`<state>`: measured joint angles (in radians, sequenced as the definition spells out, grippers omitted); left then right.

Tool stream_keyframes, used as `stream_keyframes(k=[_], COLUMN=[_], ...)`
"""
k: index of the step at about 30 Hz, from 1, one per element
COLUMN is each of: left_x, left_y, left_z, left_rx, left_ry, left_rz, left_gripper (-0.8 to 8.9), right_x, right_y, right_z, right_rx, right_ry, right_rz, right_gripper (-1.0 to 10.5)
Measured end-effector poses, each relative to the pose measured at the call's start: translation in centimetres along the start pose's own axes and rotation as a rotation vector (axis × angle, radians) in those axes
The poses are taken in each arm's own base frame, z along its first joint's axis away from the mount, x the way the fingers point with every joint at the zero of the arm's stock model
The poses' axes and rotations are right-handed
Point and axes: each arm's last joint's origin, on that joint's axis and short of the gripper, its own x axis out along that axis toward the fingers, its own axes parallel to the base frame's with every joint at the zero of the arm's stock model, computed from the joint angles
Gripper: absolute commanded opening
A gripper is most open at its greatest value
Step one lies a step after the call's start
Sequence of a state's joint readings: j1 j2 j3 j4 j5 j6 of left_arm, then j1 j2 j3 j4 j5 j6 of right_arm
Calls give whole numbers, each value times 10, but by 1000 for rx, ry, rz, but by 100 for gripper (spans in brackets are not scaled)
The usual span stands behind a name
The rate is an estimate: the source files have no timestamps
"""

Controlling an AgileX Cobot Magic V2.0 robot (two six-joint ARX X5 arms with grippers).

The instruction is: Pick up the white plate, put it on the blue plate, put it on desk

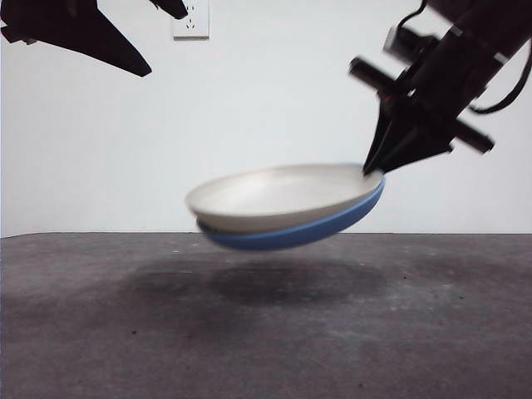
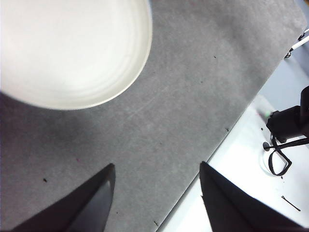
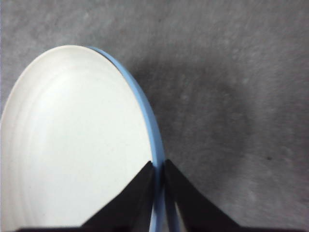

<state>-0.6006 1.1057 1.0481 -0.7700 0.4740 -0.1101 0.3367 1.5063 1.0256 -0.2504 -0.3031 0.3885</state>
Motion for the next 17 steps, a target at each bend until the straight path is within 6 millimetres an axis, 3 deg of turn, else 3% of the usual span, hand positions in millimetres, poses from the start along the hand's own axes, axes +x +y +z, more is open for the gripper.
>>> stream_keyframes(k=[10, 17], left_x=[0, 0], left_y=[0, 0], left_z=[0, 0], left_rx=[0, 0], left_ry=[0, 0], left_rz=[0, 0], left_gripper=[279, 279], right_x=[49, 67], right_y=[-12, -21], right_z=[-14, -22], right_rx=[53, 77], right_ry=[78, 122], right_rz=[-33, -58], right_gripper=[13, 14])
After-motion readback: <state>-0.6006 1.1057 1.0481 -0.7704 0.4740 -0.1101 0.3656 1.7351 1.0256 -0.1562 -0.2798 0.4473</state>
